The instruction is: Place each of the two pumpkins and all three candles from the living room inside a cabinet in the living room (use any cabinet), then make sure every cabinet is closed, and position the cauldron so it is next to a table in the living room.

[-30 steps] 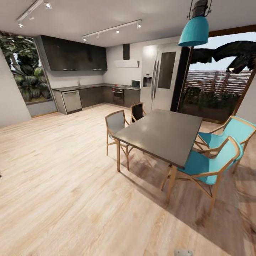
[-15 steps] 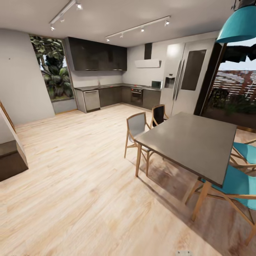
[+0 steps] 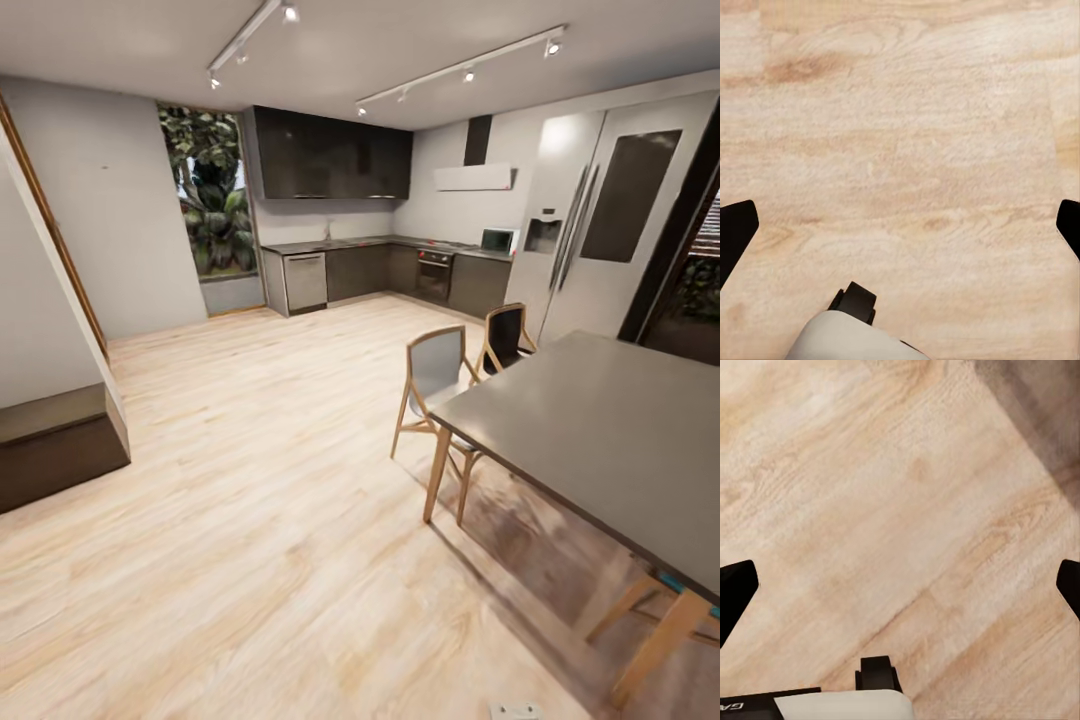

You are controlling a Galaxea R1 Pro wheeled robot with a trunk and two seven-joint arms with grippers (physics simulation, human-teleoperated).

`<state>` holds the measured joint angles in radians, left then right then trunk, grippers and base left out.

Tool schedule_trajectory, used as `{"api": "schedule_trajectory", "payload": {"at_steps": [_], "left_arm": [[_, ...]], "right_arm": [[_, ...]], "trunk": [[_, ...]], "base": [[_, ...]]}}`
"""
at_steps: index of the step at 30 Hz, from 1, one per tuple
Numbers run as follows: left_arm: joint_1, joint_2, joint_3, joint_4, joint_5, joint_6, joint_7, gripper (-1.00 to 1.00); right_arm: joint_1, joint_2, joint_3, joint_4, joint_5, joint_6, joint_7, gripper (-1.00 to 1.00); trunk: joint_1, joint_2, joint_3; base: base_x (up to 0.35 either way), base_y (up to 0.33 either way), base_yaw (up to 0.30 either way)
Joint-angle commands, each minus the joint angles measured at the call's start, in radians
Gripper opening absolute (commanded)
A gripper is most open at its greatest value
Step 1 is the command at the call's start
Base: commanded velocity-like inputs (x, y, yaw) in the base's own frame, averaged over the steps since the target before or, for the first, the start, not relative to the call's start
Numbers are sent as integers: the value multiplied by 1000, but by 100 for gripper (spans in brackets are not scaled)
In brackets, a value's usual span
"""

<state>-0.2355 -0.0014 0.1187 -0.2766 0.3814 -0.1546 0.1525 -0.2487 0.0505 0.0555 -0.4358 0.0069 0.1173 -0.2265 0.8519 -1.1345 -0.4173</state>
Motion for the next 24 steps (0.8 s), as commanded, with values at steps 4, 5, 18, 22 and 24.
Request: {"api": "schedule_trajectory", "payload": {"at_steps": [4,5,18,22,24], "left_arm": [[0,-1,-2,0,8,-3,1,100],[-1,0,-2,0,8,-3,1,100],[-1,0,-1,0,8,-3,1,100],[-1,0,-1,0,8,-3,1,100],[0,0,-1,0,8,-3,1,100]], "right_arm": [[0,-1,6,-2,1,8,-7,100],[0,-1,6,-2,0,8,-7,100],[0,-1,6,-1,1,8,-7,100],[0,-1,6,0,0,7,-7,100],[0,-1,6,0,0,7,-7,100]], "trunk": [[1,-1,-1],[1,-1,-1],[1,-1,-1],[1,-1,-1],[1,-1,-1]], "base": [[333,0,282],[333,0,282],[333,0,282],[333,0,282],[333,0,282]]}}
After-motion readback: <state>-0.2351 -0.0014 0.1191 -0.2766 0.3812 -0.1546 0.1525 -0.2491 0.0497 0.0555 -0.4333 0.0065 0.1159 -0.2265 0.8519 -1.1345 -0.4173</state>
